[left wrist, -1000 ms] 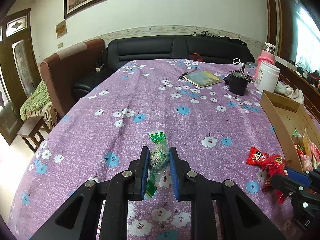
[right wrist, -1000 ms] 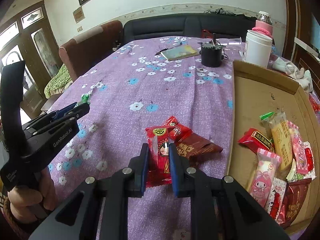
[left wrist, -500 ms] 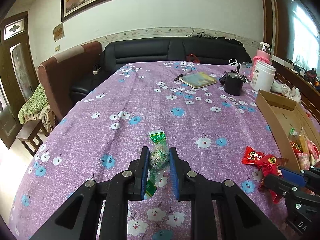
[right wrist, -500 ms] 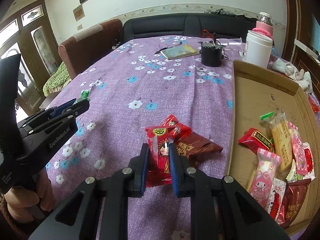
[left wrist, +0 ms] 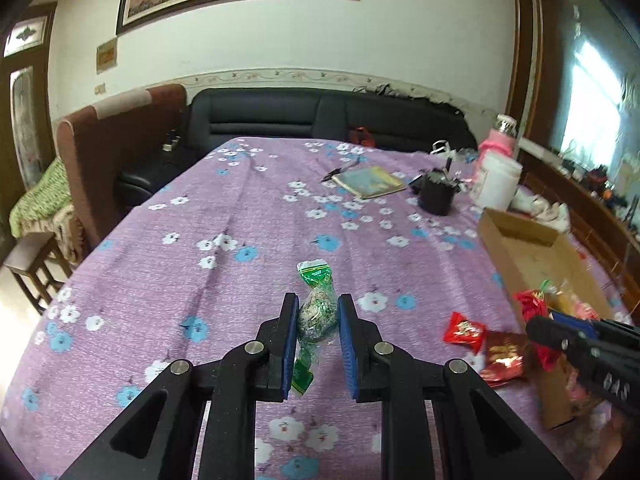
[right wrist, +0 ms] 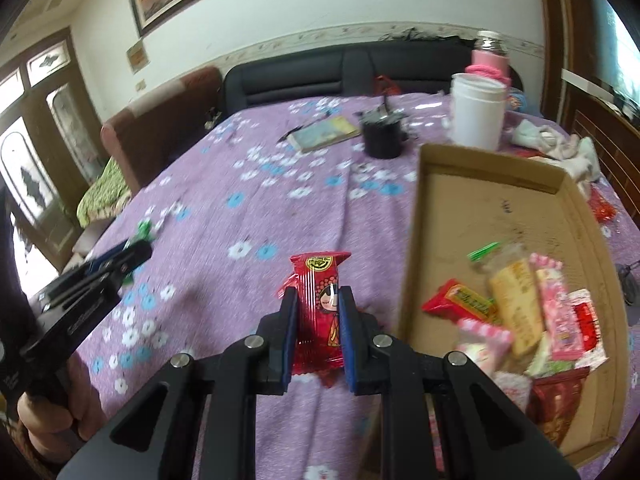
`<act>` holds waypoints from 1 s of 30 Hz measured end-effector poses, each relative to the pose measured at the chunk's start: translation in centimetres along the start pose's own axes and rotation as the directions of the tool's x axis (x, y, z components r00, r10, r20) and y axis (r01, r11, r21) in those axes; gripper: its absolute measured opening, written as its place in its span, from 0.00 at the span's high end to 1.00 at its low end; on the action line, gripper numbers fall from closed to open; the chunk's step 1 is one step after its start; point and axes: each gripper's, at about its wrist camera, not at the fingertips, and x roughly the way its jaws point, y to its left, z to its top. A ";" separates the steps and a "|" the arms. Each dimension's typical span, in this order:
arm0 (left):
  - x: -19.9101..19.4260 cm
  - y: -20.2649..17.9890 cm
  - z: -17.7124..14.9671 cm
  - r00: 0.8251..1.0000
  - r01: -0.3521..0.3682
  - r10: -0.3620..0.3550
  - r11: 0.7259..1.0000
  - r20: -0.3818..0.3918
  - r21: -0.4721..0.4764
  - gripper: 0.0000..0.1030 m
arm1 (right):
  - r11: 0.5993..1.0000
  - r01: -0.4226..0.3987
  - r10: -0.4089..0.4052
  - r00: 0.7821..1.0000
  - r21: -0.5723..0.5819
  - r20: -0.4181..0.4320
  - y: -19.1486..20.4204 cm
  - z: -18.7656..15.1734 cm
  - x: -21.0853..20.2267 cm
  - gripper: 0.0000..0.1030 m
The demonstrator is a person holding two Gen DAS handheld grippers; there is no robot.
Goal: Organize snacks
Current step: 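Carry both candies over the tray and release them inside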
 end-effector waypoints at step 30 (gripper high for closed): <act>-2.2 -20.7 -0.5 0.918 0.383 -0.353 0.907 -0.180 0.176 0.81 | 0.929 0.035 -0.045 0.999 0.367 0.018 -18.2 0.3 -4.3 0.82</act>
